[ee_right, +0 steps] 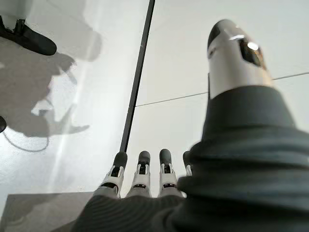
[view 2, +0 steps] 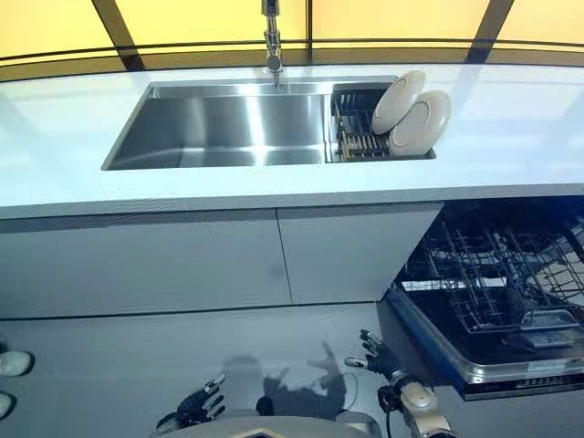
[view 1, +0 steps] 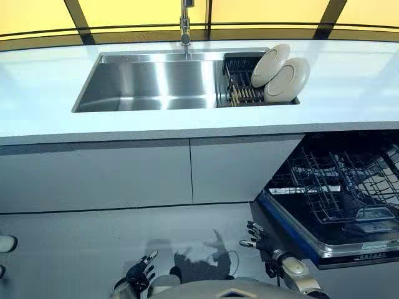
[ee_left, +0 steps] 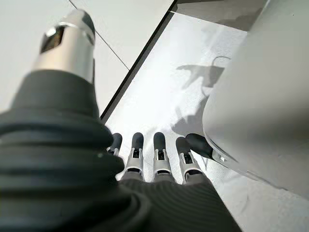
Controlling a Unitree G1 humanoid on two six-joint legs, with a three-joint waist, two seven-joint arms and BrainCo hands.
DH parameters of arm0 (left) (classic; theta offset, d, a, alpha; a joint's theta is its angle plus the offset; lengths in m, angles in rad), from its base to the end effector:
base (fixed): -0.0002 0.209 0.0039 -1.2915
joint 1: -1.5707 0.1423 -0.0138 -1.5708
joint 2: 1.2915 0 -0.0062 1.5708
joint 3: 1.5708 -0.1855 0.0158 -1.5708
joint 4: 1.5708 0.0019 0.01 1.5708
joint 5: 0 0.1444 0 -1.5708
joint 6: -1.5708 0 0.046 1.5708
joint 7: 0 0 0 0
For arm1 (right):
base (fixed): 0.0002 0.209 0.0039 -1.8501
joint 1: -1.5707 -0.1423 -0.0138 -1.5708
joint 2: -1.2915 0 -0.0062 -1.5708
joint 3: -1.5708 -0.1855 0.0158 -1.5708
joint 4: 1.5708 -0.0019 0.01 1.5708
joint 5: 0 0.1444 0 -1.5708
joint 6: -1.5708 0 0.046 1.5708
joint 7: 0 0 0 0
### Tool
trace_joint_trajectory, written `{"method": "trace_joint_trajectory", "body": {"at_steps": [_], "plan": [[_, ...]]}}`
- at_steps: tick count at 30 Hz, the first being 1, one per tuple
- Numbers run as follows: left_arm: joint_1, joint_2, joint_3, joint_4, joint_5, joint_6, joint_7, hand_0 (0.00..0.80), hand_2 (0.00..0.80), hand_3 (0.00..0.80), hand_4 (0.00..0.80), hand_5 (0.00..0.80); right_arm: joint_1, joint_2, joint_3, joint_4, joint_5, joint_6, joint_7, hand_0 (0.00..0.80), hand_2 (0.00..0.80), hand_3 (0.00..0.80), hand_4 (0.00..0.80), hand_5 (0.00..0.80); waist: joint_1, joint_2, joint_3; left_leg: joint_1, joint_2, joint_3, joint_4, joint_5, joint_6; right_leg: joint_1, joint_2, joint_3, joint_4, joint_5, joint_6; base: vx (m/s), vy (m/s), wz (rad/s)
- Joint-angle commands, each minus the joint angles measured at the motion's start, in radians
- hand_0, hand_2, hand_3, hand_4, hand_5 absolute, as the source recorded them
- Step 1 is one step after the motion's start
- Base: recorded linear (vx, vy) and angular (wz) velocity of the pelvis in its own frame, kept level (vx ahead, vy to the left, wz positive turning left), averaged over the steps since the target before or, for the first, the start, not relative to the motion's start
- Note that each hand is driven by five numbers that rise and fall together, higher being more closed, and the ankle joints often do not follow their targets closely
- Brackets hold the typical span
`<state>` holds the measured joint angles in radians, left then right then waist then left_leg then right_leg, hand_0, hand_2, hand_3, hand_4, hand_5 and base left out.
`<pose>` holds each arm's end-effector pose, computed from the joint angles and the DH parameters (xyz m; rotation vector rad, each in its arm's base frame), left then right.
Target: Take plates into dishwasher
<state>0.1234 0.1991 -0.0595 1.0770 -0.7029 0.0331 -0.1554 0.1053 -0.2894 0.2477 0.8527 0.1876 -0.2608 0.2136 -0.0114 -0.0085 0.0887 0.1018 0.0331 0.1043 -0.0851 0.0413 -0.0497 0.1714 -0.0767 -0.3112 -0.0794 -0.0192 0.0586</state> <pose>0.0536 0.2153 -0.1248 -0.5115 1.0991 0.3433 0.1053 -0.2138 -0.0972 -0.1038 0.7410 0.2362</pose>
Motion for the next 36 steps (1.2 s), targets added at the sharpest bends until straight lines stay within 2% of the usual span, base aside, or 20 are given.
{"method": "trace_joint_trajectory", "body": {"at_steps": [1, 7, 25, 36], "plan": [[-0.043, -0.004, -0.014, 0.043, -0.008, -0.027, -0.016, 0.000, 0.000, 0.000, 0.000, 0.000, -0.054, 0.001, 0.015, -0.013, 0.019, -0.038, 0.007, 0.000, 0.000, 0.000, 0.000, 0.000, -0.002, -0.001, -0.004, 0.022, -0.069, 0.058, 0.013, -0.087, 0.059, -0.078, 0.028, 0.056, 0.083, -0.015, 0.024, 0.000, 0.000, 0.00], [-0.039, -0.009, -0.015, 0.034, -0.027, -0.039, -0.044, 0.000, 0.000, 0.000, 0.000, 0.000, -0.044, 0.000, 0.012, -0.026, 0.016, -0.039, 0.013, 0.000, 0.000, 0.000, 0.000, 0.000, -0.005, -0.001, -0.002, 0.019, -0.068, 0.065, 0.014, -0.089, 0.059, -0.084, 0.027, 0.058, 0.085, -0.014, 0.026, 0.000, 0.005, -0.02], [-0.039, -0.015, -0.018, 0.042, -0.003, -0.030, -0.005, 0.000, 0.000, 0.000, 0.000, 0.000, -0.042, 0.011, 0.017, -0.016, 0.017, -0.046, 0.018, 0.000, 0.000, 0.000, 0.000, 0.000, -0.003, 0.002, -0.003, 0.018, -0.070, 0.060, 0.015, -0.089, 0.061, -0.082, 0.028, 0.050, 0.085, -0.017, 0.022, 0.000, -0.004, 0.00], [-0.039, -0.006, -0.022, 0.024, 0.008, -0.016, 0.007, 0.000, 0.000, 0.000, 0.000, 0.000, -0.039, 0.006, 0.025, -0.045, 0.024, -0.039, 0.026, 0.000, 0.000, 0.000, 0.000, 0.000, -0.011, 0.006, 0.008, 0.013, -0.062, 0.058, 0.045, -0.096, 0.054, -0.078, 0.045, 0.055, 0.089, -0.032, 0.002, -0.002, -0.079, 0.00]]}}
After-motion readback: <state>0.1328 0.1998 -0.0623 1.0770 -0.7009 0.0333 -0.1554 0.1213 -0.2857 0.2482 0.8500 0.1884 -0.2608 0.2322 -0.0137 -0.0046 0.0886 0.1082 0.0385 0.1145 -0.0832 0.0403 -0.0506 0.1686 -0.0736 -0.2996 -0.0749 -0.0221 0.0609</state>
